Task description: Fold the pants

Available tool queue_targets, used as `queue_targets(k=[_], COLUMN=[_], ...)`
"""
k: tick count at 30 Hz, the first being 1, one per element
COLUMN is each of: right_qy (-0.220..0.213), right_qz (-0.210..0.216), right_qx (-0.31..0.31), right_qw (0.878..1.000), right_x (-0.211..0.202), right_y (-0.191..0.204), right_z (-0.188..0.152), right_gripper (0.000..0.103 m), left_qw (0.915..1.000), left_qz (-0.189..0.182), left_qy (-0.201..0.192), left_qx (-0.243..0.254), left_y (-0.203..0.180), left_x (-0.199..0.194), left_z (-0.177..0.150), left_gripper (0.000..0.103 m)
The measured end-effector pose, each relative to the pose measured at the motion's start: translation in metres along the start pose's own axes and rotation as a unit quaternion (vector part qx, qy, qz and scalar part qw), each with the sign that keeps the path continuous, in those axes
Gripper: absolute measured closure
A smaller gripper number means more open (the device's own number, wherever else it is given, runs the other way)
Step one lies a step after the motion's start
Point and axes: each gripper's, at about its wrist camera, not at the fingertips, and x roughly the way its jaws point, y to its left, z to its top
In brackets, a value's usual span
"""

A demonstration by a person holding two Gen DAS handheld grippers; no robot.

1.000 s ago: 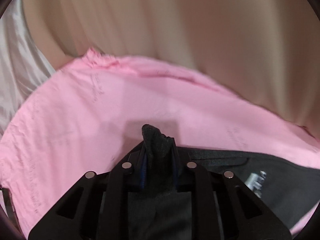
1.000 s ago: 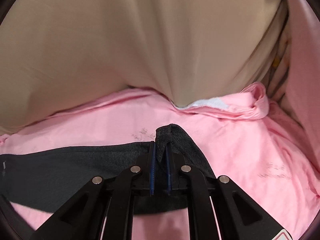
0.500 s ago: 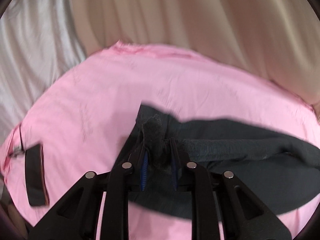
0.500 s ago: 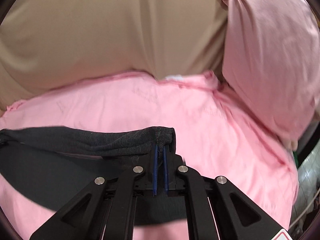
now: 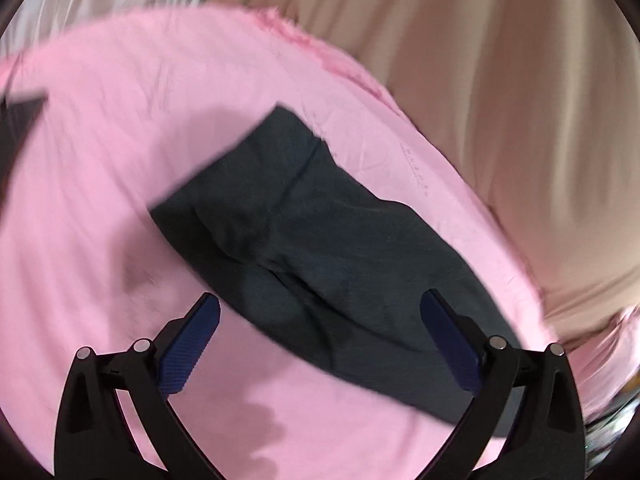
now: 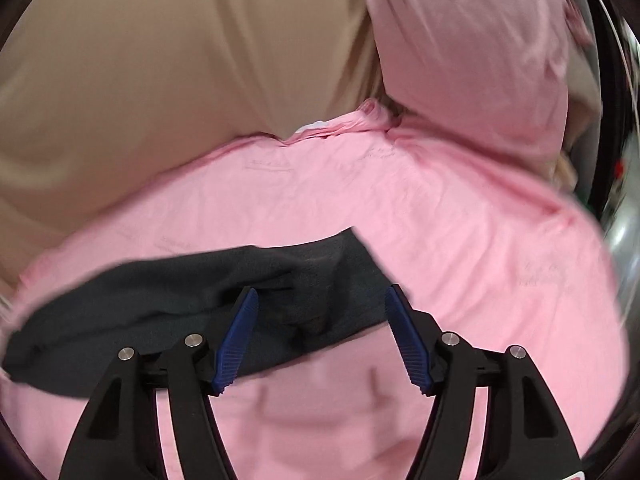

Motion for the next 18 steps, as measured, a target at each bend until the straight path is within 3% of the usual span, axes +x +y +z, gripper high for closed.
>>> queue_targets(k=[2,7,10,11,12,15,18], right_qy=[0.017,0.064,0.081,0.08,0.079,0.028,-0.023], right_qz=[0.057,0.093,0.082,0.067,0.055,0.091,0.091], right_qx=[0.016,0.053,0.097,0.096,0.09,0.077,0.005], right_qw=[0.998,0.992,0.989,0.99,0.991,0.992,0.996], right_x=[0.006,0.054,0.097,0.106,0.113,0.083,0.035], right_y=[0.014,0.026,0.012,0.01,0.011,0.021,0.034], right_z=[-0.004,0.003,0.013,0.016,0.023,0.043,0.046], right_gripper=[0.038,0.038,0.038,0.05,0.096,0.099,0.1], left_qw=[0.9994,0.9972,0.9978,0.9978,0.9971,0.9965,0.9982], left_qz=[-0.013,-0.032,-0.015,-0.003,0.023,0.022,0.018], left_qy=[0.022,0.038,0.042,0.047,0.057,0.073,0.057], left_qx=[-0.025,-0.055,-0.048,-0.046,-0.044,-0.034,0.007], left_y=[0.001,-0.004,-0.009,-0.008,-0.007,-0.004,-0.008], left_x=[0.016,0.038,0.048,0.052,0.056,0.052,0.023], left_z=[-0.001,0.0,0.012,0.017,0.022,0.033,0.035], left_gripper=[0.005,0.008,0.043,0.065,0.087,0.099,0.101])
